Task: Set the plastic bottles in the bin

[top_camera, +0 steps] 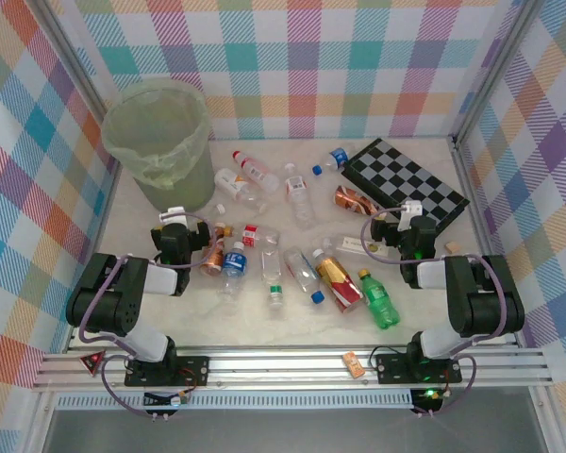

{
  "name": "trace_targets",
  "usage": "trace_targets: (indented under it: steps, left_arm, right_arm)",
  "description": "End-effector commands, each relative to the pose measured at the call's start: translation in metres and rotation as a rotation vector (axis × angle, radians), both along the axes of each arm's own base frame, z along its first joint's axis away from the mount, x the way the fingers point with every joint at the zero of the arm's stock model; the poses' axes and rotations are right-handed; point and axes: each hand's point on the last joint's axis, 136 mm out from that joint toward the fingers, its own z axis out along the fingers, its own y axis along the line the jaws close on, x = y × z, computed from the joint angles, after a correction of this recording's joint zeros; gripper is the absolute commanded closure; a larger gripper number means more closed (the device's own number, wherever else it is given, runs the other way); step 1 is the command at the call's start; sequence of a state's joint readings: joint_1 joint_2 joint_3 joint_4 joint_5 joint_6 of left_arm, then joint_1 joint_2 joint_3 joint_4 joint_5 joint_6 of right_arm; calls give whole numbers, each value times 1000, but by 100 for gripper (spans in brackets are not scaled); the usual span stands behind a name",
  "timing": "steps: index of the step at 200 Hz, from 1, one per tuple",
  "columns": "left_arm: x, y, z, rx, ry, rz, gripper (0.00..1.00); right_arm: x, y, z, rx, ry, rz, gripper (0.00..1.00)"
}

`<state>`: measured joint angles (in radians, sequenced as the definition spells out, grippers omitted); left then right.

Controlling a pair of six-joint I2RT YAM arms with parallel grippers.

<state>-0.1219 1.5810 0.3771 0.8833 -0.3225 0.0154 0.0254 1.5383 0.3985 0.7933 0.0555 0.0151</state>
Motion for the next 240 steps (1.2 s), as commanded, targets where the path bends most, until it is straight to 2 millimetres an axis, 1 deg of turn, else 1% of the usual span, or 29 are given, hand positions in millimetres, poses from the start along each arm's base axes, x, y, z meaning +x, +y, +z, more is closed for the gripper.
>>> trace_targets:
  steps: [1, 174, 178, 193, 195, 198, 201, 208, 212, 218, 221, 226, 228, 233, 240]
  left_arm:
    - [6, -2, 10, -12, -37, -5, 0]
    - [8, -1, 9, -29, -30, -15, 0]
    - [7, -1, 9, -28, -31, -16, 0]
    - [8, -3, 18, -23, -16, -29, 0]
    - [8, -4, 20, -23, -11, -33, 0]
    - [9, -5, 23, -22, -4, -39, 0]
    - [9, -6, 26, -19, 0, -44, 0]
    - [9, -7, 33, -6, 7, -43, 0]
    - [9, -8, 39, 0, 12, -40, 0]
    - [8, -9, 46, 9, 25, -35, 0]
    - [7, -9, 49, 13, 33, -31, 0]
    - [6, -9, 57, 14, 43, -25, 0]
    - [5, -9, 57, 13, 55, -21, 0]
    - [4, -11, 67, 6, 57, -16, 0]
    - [1, -14, 75, -15, 83, -11, 0]
  right_arm:
    - [7, -2, 15, 11, -54, -8, 1]
    - [7, -2, 15, 29, -47, 6, 1]
    - [8, -2, 17, 35, -42, 2, 1]
    - [8, -4, 26, 44, 13, 0, 1]
    - [10, -4, 32, 44, 10, 3, 1]
    - [9, -4, 31, 45, 25, 4, 1]
    - [10, -2, 39, 43, 26, 14, 1]
    - [7, 3, 44, 36, 68, 49, 1]
    - [7, 6, 53, 33, 73, 66, 1]
    - [4, 6, 62, 30, 104, 74, 1]
    - [0, 7, 63, 28, 134, 75, 1]
    - [-2, 7, 73, 20, 153, 81, 1]
    - [-5, 7, 72, 17, 176, 86, 1]
    - [-9, 8, 80, 8, 206, 98, 1]
    - [-17, 11, 87, -3, 261, 118, 1]
